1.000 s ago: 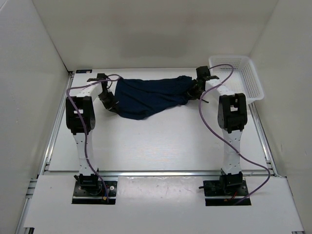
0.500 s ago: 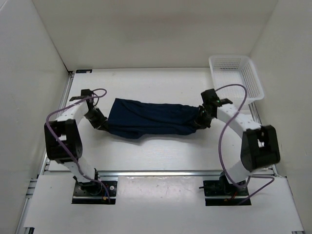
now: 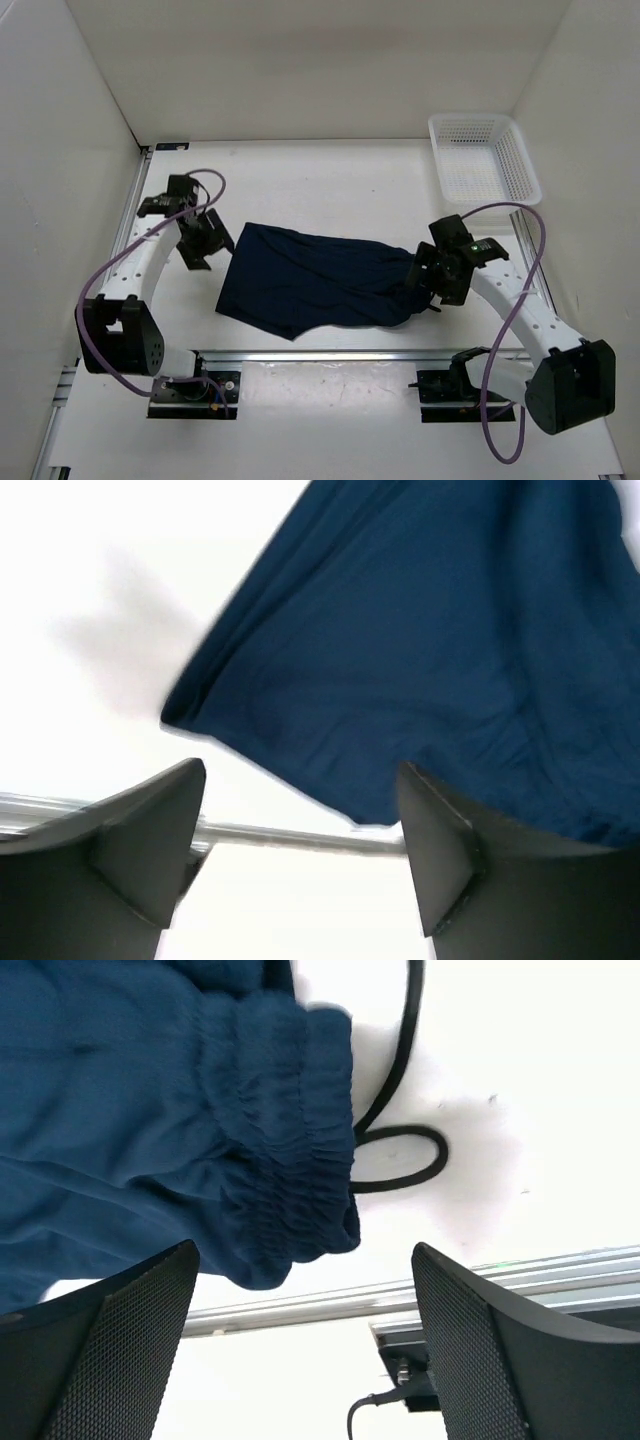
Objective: Fold and stack the shorts
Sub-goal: Fold the shorts
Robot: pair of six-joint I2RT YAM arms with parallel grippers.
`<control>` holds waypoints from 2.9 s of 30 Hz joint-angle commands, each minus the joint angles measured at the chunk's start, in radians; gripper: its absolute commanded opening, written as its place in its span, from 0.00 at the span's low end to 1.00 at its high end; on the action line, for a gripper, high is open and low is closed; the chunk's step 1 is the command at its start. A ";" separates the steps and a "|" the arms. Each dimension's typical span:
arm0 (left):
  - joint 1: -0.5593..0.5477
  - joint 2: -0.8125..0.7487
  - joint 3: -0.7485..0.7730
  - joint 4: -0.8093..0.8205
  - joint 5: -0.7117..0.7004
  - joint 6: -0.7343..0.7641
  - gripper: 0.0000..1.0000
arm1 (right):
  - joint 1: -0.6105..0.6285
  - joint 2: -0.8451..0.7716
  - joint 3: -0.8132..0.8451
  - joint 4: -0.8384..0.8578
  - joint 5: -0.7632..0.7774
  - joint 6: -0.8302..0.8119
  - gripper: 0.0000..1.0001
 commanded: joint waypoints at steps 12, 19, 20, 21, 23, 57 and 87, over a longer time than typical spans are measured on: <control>-0.249 0.460 0.499 -0.018 -0.192 0.101 0.94 | 0.003 0.122 0.205 -0.002 0.102 -0.188 0.57; -0.260 0.634 0.593 0.000 -0.212 0.110 0.91 | 0.003 0.206 0.187 0.047 0.120 -0.198 0.72; -0.260 0.643 0.593 0.000 -0.212 0.110 0.89 | 0.003 0.220 0.178 0.047 0.120 -0.198 0.77; -0.260 0.655 0.608 0.000 -0.212 0.110 0.87 | 0.003 0.231 0.178 0.056 0.134 -0.198 0.77; -0.260 0.664 0.621 0.009 -0.212 0.098 0.85 | 0.003 0.231 0.169 0.056 0.144 -0.198 0.78; -0.260 0.818 0.779 -0.032 -0.220 0.107 0.39 | 0.003 0.288 0.158 0.117 0.145 -0.196 0.28; -0.228 0.771 0.736 0.010 -0.161 0.107 0.11 | 0.003 0.288 0.159 0.108 0.135 -0.196 0.25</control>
